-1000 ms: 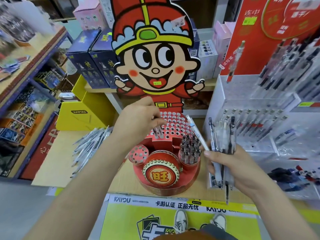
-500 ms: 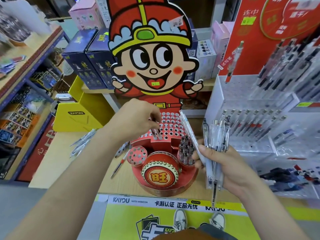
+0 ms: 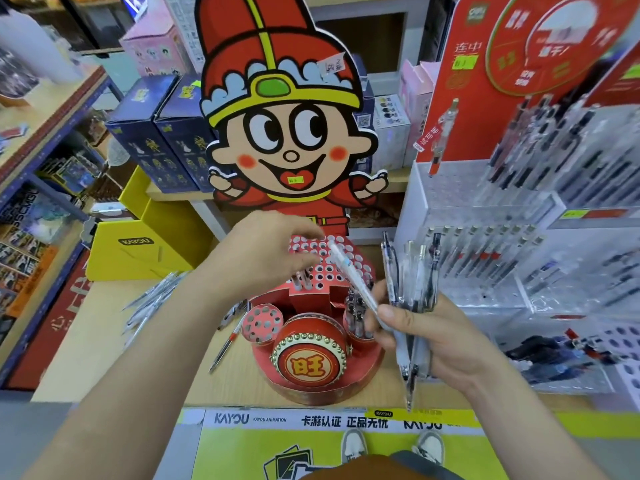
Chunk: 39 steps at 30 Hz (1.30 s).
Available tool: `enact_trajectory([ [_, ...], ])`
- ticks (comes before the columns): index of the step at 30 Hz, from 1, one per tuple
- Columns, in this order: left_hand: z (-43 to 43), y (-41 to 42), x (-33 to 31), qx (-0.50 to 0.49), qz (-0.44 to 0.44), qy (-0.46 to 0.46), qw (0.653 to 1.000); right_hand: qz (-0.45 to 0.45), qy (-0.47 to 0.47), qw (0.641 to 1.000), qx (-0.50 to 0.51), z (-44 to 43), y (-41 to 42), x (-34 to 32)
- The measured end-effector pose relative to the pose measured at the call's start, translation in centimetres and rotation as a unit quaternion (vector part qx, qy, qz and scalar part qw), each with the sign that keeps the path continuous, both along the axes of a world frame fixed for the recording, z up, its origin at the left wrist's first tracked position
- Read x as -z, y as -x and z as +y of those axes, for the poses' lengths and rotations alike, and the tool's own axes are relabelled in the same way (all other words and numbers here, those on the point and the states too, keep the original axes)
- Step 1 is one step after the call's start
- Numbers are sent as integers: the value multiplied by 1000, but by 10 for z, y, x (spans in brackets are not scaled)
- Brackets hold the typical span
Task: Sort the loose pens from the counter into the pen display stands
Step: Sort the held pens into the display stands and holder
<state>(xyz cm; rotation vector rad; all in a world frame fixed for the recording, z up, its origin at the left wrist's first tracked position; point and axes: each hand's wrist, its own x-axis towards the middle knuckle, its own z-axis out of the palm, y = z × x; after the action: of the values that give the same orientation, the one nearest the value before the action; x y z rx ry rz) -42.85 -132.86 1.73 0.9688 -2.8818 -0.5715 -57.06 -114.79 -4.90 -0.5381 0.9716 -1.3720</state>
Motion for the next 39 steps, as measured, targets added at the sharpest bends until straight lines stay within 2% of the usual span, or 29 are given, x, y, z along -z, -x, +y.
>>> enact_trajectory([
  [2, 12, 6, -10, -10, 133, -64, 989, 4, 15, 999, -37, 2, 2, -3],
  [3, 17, 10, -14, -8, 168, -123, 978, -1, 23, 998, -53, 2, 2, -3],
  [6, 32, 23, -19, 27, 136, -309, 941, -4, 45, 994, -96, 3, 3, -6],
  [8, 33, 26, -16, 35, 119, -341, 932, 7, 50, 992, -116, 3, 2, -6],
  [13, 22, 14, -21, -30, 239, -325, 915, -6, 48, 993, -105, 2, 8, -3],
  [15, 21, 8, -28, -55, 299, -322, 897, 9, 41, 994, -106, 2, 12, -5],
  [18, 14, -3, -31, -110, 346, -297, 883, 26, 47, 994, -98, 1, 15, -5],
  [22, -1, -18, -36, -163, 410, -235, 866, 23, -12, 1000, -18, 1, 14, 1],
  [24, -7, -24, -38, -160, 390, -187, 888, 27, -25, 999, 27, 4, 17, 3],
  [27, -9, -22, -25, -117, 256, -125, 951, 38, -36, 996, 66, 6, 24, 1],
  [29, -8, -16, -9, -97, 188, -77, 974, 44, -47, 996, 68, 5, 26, 0],
  [33, -5, -7, 15, -77, 153, -39, 984, 60, -52, 996, 49, 5, 23, 2],
  [39, -3, -6, 20, -104, 221, -20, 969, 76, -63, 995, 33, 8, 19, 7],
])
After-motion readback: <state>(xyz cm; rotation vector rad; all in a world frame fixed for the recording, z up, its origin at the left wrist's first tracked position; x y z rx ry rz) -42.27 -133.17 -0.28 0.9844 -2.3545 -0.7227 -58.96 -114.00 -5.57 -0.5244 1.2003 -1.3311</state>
